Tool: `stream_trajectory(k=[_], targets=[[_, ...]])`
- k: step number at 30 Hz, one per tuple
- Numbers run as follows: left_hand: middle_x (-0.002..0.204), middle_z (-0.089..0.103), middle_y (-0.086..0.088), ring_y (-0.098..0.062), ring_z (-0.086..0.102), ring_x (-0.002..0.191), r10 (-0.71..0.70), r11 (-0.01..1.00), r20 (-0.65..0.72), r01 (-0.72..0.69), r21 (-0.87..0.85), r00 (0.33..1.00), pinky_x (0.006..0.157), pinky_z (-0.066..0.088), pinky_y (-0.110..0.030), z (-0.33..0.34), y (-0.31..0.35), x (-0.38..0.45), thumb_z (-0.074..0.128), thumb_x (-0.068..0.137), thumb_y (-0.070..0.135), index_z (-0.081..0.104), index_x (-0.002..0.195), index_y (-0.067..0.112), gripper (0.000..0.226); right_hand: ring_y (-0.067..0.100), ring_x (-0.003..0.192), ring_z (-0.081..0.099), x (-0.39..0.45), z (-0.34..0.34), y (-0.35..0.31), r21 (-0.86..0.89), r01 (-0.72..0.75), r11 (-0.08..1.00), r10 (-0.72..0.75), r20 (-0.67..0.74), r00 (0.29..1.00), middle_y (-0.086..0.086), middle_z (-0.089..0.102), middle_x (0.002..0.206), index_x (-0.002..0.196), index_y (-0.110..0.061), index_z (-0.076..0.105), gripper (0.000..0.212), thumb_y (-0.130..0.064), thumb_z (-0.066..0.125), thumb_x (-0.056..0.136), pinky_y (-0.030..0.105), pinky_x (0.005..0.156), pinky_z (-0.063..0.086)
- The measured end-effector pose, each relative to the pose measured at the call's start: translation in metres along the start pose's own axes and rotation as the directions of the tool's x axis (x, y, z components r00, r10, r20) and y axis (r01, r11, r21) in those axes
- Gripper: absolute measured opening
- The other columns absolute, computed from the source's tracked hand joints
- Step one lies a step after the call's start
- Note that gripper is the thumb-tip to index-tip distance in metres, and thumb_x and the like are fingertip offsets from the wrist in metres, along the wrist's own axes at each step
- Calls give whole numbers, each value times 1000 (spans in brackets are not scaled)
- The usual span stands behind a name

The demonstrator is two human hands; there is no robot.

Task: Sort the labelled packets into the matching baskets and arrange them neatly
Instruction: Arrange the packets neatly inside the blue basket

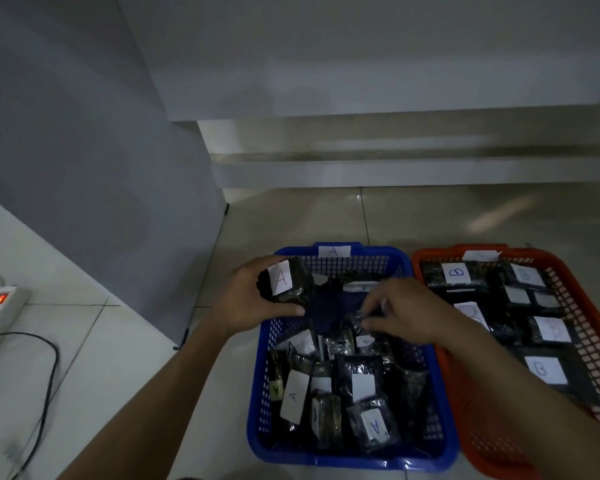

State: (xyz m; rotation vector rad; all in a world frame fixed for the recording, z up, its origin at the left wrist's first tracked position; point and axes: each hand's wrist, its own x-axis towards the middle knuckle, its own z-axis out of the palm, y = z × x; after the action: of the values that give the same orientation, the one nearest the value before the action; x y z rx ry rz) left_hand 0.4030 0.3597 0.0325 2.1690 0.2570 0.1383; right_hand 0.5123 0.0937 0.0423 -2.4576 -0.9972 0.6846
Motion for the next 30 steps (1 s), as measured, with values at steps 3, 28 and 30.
stream_trajectory(k=[3, 28, 30], targets=[[117, 61, 16, 19, 52, 101, -18, 999, -6, 18, -26, 1000, 74, 45, -2, -11, -5, 1, 96, 52, 29, 61, 124, 31, 81, 8, 96, 66, 60, 8, -11, 25, 47, 999, -44, -126, 991, -6, 73, 112, 113, -17, 74, 25, -30, 72, 92, 33, 88, 55], [116, 57, 11, -17, 40, 116, 71, 764, 201, -183, 618, 977, 96, 31, -39, 32, -26, 68, 84, 46, 67, 56, 127, 35, 92, 2, 84, 65, 29, 29, 30, 254, -133, 958, 220, -354, 909, -12, 70, 91, 96, -24, 71, 21, -35, 81, 82, 12, 65, 47], [115, 56, 12, -20, 34, 122, 52, 688, 206, -185, 702, 977, 100, 27, -45, 41, -33, 70, 80, 46, 69, 57, 124, 35, 88, -3, 85, 63, 18, 33, 36, 267, -137, 954, 227, -344, 911, -15, 69, 92, 98, -26, 71, 21, -35, 81, 82, 5, 65, 42]])
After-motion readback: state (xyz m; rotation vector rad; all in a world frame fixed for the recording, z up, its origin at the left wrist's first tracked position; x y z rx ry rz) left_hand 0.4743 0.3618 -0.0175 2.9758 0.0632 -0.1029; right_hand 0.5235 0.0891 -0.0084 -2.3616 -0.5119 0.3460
